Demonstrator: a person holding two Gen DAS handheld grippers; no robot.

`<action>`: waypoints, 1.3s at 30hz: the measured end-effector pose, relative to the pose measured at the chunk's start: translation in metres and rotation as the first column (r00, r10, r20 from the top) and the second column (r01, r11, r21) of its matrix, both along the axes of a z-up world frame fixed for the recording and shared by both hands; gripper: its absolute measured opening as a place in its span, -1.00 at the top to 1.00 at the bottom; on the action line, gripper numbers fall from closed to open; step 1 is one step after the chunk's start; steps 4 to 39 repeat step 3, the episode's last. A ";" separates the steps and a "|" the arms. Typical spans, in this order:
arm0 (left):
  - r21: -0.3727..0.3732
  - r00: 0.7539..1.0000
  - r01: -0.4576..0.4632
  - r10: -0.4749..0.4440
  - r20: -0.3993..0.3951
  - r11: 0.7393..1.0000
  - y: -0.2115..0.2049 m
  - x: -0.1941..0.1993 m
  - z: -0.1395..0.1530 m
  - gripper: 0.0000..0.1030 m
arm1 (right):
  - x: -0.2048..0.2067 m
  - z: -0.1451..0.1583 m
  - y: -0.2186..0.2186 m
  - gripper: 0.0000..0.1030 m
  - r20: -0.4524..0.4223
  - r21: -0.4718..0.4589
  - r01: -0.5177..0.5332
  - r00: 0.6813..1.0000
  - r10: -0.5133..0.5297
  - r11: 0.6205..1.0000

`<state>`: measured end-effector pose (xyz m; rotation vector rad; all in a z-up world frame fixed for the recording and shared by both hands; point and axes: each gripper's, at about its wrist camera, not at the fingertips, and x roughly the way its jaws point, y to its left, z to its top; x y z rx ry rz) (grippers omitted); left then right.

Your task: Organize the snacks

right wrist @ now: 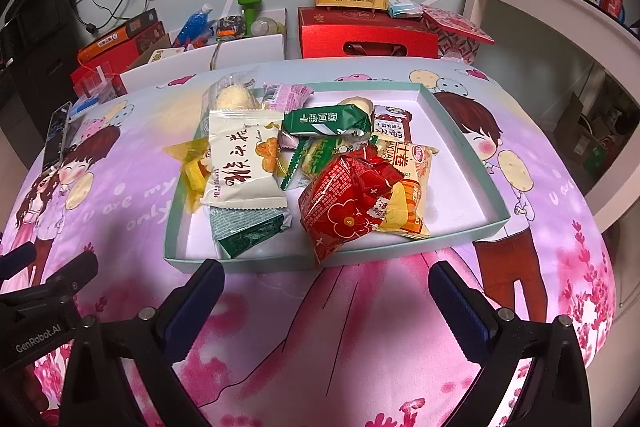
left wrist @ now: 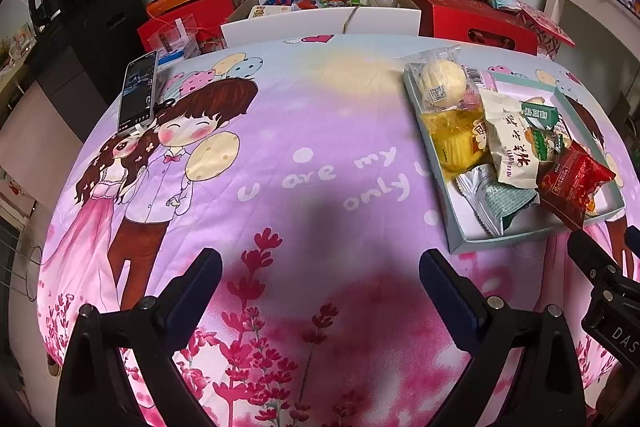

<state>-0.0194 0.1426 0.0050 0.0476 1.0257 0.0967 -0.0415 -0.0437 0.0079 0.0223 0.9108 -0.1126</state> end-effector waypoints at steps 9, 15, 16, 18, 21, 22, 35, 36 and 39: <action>0.001 1.000 0.001 -0.001 0.000 1.000 0.000 0.000 0.000 -0.92 | -0.003 0.004 0.001 -1.00 0.031 0.008 -0.016 0.999 0.016 1.000; 0.001 1.000 0.001 -0.001 0.000 1.000 0.000 0.000 0.000 -0.92 | -0.003 0.004 0.001 -1.00 0.031 0.008 -0.016 0.999 0.016 1.000; 0.001 1.000 0.001 -0.001 0.000 1.000 0.000 0.000 0.000 -0.92 | -0.003 0.004 0.001 -1.00 0.031 0.008 -0.016 0.999 0.016 1.000; 0.001 1.000 0.001 -0.001 0.000 1.000 0.000 0.000 0.000 -0.92 | -0.003 0.004 0.001 -1.00 0.031 0.008 -0.016 0.999 0.016 1.000; 0.001 1.000 0.001 -0.001 0.000 1.000 0.000 0.000 0.000 -0.92 | -0.003 0.004 0.001 -1.00 0.031 0.008 -0.016 0.999 0.016 1.000; 0.001 1.000 0.001 -0.001 0.000 1.000 0.000 0.000 0.000 -0.92 | -0.003 0.004 0.001 -1.00 0.031 0.008 -0.016 0.999 0.016 1.000; 0.001 1.000 0.001 -0.001 0.000 1.000 0.000 0.000 0.000 -0.92 | -0.003 0.004 0.001 -1.00 0.031 0.008 -0.016 0.999 0.016 1.000; 0.001 1.000 0.001 -0.001 0.000 1.000 0.000 0.000 0.000 -0.92 | -0.003 0.004 0.001 -1.00 0.031 0.008 -0.016 0.999 0.016 1.000; 0.001 1.000 0.001 -0.001 0.000 1.000 0.000 0.000 0.000 -0.92 | -0.003 0.004 0.001 -1.00 0.031 0.008 -0.016 0.999 0.016 1.000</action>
